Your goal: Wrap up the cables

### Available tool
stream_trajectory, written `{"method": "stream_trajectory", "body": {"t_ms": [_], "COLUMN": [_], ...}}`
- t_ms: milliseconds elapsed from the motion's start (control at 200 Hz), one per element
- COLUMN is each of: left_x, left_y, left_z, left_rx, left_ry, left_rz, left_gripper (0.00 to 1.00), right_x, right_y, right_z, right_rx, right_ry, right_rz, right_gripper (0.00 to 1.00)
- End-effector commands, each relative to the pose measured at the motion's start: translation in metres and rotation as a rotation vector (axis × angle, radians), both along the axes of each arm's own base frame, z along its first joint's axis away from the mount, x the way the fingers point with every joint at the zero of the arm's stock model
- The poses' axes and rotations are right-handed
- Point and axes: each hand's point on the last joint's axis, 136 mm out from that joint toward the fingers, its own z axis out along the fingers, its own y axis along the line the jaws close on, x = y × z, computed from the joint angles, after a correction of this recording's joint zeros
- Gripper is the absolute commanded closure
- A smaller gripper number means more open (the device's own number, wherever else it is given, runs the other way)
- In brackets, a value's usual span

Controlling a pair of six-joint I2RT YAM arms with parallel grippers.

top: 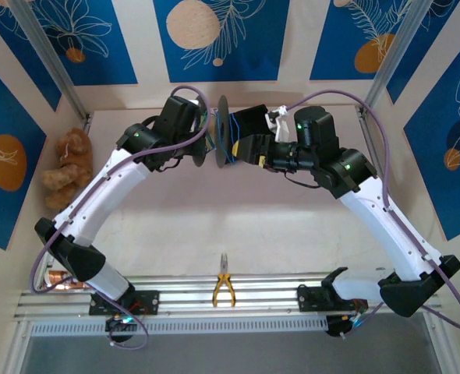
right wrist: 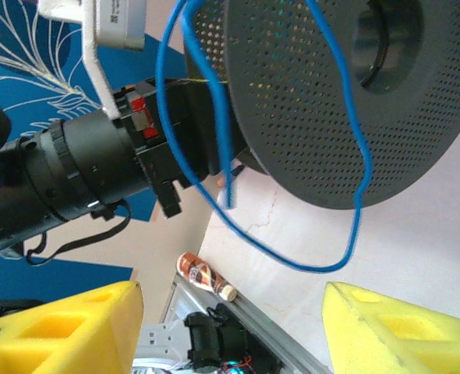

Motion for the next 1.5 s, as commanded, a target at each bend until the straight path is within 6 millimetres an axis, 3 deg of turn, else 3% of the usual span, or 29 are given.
{"method": "stream_trajectory", "body": {"t_ms": [0, 295, 540, 795, 1020, 1171, 1491], "left_x": [0.003, 0.002, -0.016, -0.023, -0.024, -0.025, -0.024], "left_y": [0.005, 0.011, 0.003, -0.006, -0.011, -0.013, -0.016], "left_z": [0.042, 0.045, 0.041, 0.035, 0.035, 0.036, 0.038], "left_rx": [-0.025, 0.131, 0.152, 0.156, 0.171, 0.176, 0.176], "left_ry": [-0.167, -0.342, -0.445, -0.446, -0.446, -0.45, -0.454], "left_rz": [0.001, -0.082, -0.181, -0.227, -0.237, -0.241, -0.242], "left_gripper": [1.0, 1.0, 1.0, 1.0, 1.0, 1.0, 1.0], "right_x": [-0.009, -0.016, 0.005, 0.015, 0.017, 0.021, 0.029], "right_y": [0.004, -0.009, -0.039, -0.02, 0.0, 0.003, 0.008], "right_z": [0.006, 0.029, 0.025, 0.005, -0.002, -0.014, -0.03], "right_rx": [0.027, 0.104, 0.08, -0.06, -0.139, -0.194, -0.246], "right_ry": [-0.02, -0.029, -0.003, 0.059, 0.057, 0.085, 0.119], "right_rz": [0.06, 0.062, -0.043, 0.026, 0.069, 0.069, 0.069], "right_gripper": [0.38, 0.36, 0.36, 0.45, 0.5, 0.58, 0.64]}}
